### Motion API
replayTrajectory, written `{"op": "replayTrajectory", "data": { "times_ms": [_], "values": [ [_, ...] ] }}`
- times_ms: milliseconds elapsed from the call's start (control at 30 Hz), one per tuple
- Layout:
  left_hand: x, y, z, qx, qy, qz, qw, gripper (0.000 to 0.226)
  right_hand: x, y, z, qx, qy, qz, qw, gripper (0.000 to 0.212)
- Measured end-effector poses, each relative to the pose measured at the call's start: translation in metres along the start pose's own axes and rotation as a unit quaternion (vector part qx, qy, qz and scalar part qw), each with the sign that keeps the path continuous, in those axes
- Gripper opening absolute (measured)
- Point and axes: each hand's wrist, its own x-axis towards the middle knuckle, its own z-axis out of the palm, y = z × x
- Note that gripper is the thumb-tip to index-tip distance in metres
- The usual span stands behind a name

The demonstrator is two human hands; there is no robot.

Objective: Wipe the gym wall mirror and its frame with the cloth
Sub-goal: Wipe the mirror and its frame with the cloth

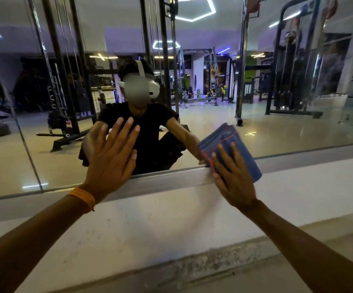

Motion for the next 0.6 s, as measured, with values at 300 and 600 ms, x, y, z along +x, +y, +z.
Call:
{"op": "replayTrajectory", "data": {
  "times_ms": [300, 600],
  "values": [
    [0.006, -0.018, -0.010, 0.002, 0.017, 0.008, 1.000, 0.063, 0.031, 0.008, -0.008, -0.030, -0.058, -0.143, 0.988, 0.051],
    [0.039, -0.040, -0.021, -0.001, 0.046, -0.019, 0.999, 0.065, 0.102, -0.079, 0.017, 0.000, 0.028, 0.073, 0.997, 0.059]
  ]
}}
